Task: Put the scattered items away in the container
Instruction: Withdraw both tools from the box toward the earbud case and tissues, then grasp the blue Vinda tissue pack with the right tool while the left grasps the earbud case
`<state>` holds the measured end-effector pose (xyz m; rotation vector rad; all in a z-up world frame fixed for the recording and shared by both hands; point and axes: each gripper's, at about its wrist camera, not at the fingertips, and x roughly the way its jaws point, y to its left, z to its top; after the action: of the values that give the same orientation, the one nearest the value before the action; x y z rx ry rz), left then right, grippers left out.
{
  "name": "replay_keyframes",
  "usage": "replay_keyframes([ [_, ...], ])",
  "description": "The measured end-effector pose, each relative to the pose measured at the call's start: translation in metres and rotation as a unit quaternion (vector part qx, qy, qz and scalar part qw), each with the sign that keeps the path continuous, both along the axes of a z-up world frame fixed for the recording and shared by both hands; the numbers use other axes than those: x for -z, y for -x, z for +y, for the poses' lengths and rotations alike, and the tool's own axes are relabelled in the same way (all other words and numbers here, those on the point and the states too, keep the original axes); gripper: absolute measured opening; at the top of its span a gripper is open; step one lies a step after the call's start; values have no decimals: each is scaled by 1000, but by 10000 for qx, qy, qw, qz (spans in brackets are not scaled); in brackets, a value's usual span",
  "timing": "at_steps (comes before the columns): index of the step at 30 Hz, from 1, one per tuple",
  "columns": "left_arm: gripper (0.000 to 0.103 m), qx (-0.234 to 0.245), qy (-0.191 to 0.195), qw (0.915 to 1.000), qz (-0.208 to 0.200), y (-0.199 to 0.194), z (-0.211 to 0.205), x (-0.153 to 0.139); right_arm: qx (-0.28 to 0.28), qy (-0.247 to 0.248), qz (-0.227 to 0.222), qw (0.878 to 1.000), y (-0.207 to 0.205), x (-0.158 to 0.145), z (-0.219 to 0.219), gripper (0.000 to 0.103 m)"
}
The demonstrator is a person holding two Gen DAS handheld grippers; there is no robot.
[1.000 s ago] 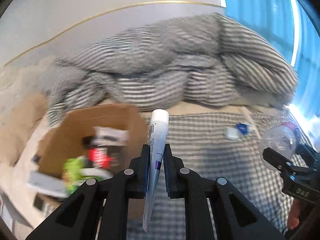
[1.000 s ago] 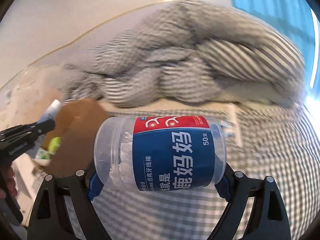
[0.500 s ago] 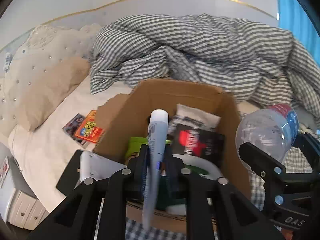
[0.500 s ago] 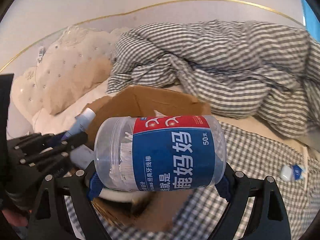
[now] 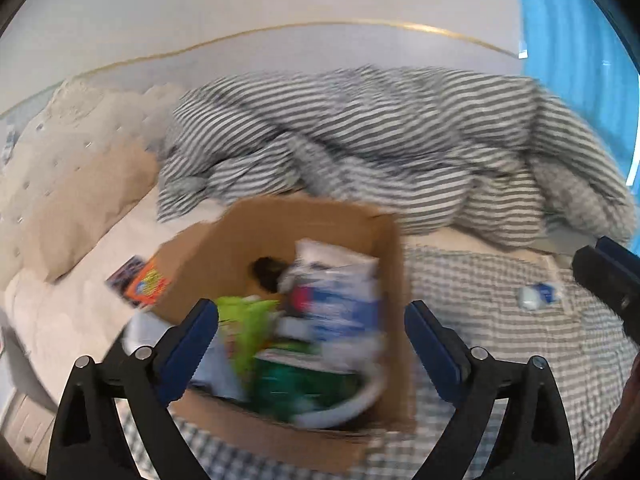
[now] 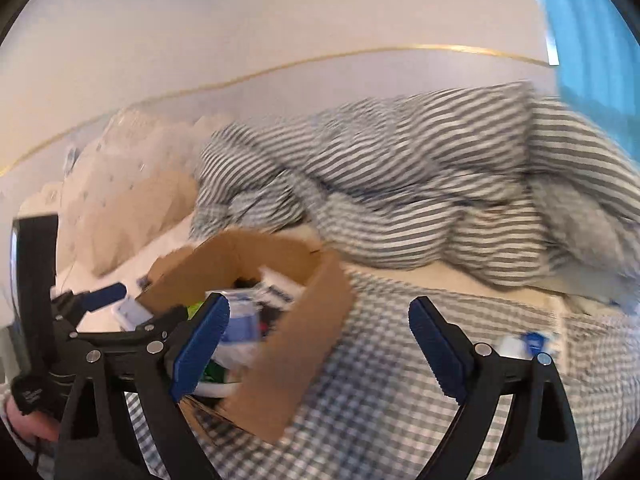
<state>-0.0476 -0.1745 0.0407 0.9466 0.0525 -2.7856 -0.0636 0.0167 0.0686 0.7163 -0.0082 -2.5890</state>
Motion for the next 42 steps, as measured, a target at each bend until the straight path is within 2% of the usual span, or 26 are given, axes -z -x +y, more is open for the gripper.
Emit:
replay_keyframes([
  [6,99,707,38,9973,209,-8,89,-2,967,37,135,9952,-28,-6,108,95],
  [12,100,1351,150,9905,183,-11,172,22,1875,-316,-110,9817,-46,28,191,95],
  [20,100,1824,384,9824,-147,11,251,72,2362,-331,-549,9696,-50,79,267,95],
  [27,100,1905,327,9804,-380,54,273,100,2251,-268,-688,9715,-10,101,292,95],
  [35,100,1840,45,9812,-577,118,276,135,2027,-379,-889,9745,68,131,291,91],
  [38,100,1872,-148,9795,-724,142,276,153,2009,-489,-1056,9727,97,147,291,86],
  [41,100,1824,-230,9793,-845,166,277,173,1953,-519,-1190,9721,120,161,290,72],
  [42,100,1826,-270,9788,-883,172,278,178,1910,-440,-1288,9721,131,166,290,64],
])
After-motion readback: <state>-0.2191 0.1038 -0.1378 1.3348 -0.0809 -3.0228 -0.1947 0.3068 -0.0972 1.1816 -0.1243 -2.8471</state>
